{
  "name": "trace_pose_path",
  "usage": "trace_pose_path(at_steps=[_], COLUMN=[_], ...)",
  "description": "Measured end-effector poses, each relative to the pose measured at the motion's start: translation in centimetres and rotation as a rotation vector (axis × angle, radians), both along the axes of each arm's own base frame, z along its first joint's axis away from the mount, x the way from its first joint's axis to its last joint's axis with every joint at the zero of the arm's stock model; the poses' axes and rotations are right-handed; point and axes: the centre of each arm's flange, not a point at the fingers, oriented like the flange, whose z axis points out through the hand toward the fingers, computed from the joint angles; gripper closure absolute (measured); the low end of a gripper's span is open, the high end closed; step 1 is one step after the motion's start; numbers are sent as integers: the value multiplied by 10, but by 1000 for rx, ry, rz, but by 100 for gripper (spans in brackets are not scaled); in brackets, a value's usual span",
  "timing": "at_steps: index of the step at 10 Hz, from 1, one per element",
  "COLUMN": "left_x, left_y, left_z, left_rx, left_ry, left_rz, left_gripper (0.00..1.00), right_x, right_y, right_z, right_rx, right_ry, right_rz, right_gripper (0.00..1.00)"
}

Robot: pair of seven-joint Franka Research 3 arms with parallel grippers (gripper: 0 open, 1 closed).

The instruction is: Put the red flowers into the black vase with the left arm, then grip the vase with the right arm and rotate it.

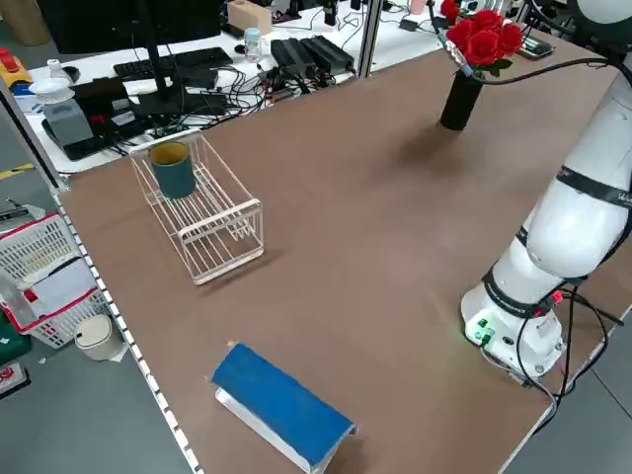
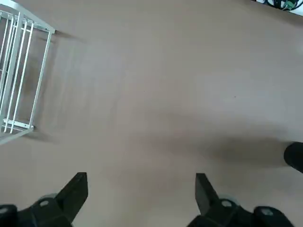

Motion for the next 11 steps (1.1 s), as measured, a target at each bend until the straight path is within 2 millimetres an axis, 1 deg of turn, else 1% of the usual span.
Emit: trace_pose_path(at_steps=[6,9,10,11], left_x=[0,0,0,0], left_y=[0,0,0,0], left_z=[0,0,0,0], left_rx=[0,0,0,0], left_ry=[0,0,0,0], left_rz=[-1,-1,-1,-1], left_gripper=[0,0,0,0], right_x=[8,8,8,7], right_y=[-12,-14,-14,-14], right_z=[-1,-1,-1,-2], right_rx=[13,12,10,9], right_ry=[17,23,29,32], right_rz=[-30,-33,-32,-32], right_gripper=[33,30,19,13])
